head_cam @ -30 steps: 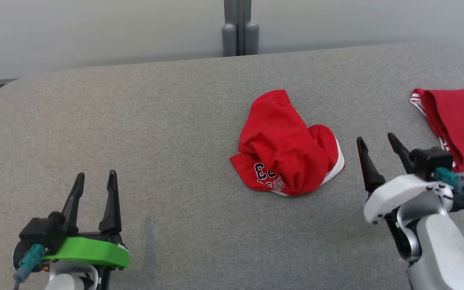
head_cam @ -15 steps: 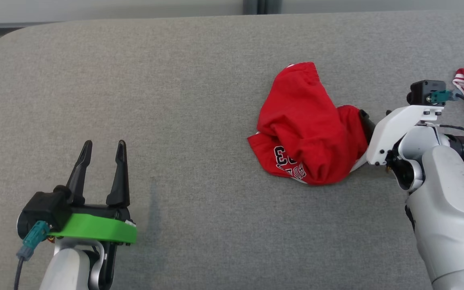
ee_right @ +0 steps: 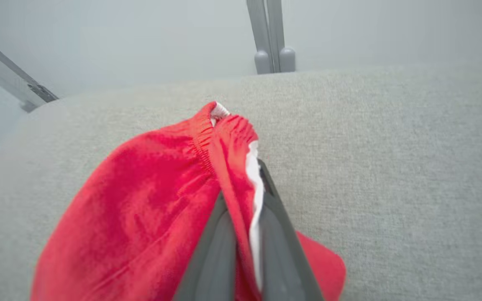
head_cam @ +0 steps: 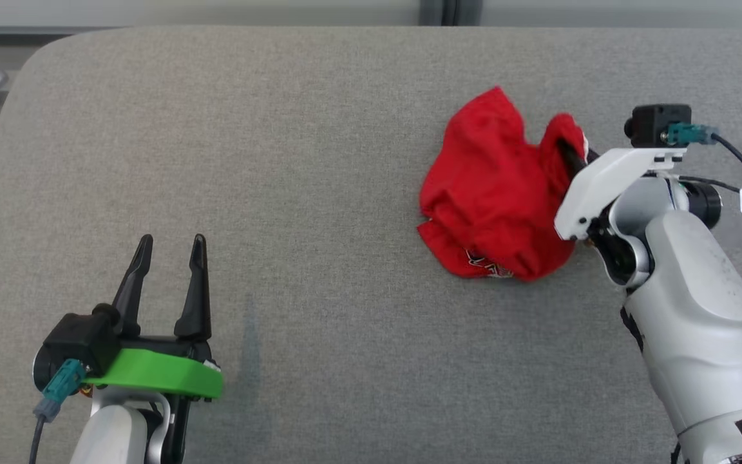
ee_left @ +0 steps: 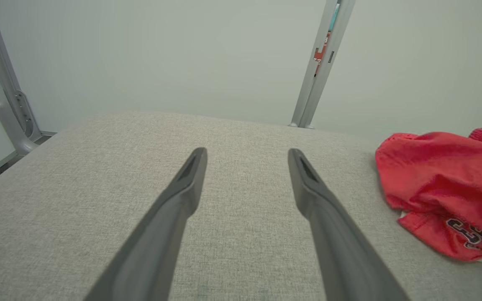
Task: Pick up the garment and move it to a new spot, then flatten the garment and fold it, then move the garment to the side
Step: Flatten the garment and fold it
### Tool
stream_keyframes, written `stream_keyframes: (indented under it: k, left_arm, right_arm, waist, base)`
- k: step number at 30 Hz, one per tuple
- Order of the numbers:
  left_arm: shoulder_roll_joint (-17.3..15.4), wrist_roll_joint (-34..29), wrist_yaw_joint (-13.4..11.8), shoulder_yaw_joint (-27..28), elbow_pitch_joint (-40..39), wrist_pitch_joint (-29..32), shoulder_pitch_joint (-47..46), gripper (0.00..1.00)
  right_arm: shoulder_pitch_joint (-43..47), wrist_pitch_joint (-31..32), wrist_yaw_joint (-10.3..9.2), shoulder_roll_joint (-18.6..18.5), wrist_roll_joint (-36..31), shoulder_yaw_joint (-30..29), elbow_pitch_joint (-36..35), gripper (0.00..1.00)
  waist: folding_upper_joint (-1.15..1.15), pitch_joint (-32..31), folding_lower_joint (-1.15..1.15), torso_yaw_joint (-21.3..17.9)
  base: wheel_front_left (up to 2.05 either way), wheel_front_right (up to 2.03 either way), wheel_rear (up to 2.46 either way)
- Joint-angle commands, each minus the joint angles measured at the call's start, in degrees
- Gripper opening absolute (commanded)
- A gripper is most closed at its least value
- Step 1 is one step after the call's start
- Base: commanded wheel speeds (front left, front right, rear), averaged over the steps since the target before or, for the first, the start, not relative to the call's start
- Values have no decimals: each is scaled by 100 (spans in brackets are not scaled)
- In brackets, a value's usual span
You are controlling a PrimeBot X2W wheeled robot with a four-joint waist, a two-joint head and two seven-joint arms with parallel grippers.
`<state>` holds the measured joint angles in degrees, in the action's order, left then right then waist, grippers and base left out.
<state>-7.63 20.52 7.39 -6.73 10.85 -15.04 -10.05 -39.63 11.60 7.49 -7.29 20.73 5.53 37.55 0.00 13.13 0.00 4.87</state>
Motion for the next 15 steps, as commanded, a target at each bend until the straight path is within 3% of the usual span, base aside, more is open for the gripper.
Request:
stream_keyframes:
  k: [1, 9, 15]
  left_arm:
    - [-23, 6, 11, 17, 5, -15, 73, 100]
    - [-7, 29, 11, -18, 55, -16, 202, 100]
    - [-47, 41, 11, 27, 7, -15, 249, 100]
  right_arm:
    - [-94, -119, -1, 66, 158, 104, -178, 0]
    - [-367, -587, -1, 293, 1172, 820, -1466, 0]
    - [-670, -1220, -1, 409, 2303, 1333, -2476, 0]
  waist:
    - [0, -204, 0, -99]
    - [0, -489, 0, -150]
    - [0, -521, 0, -147]
  base:
    - [0, 0, 0]
    - [0, 0, 0]
    - [0, 0, 0]
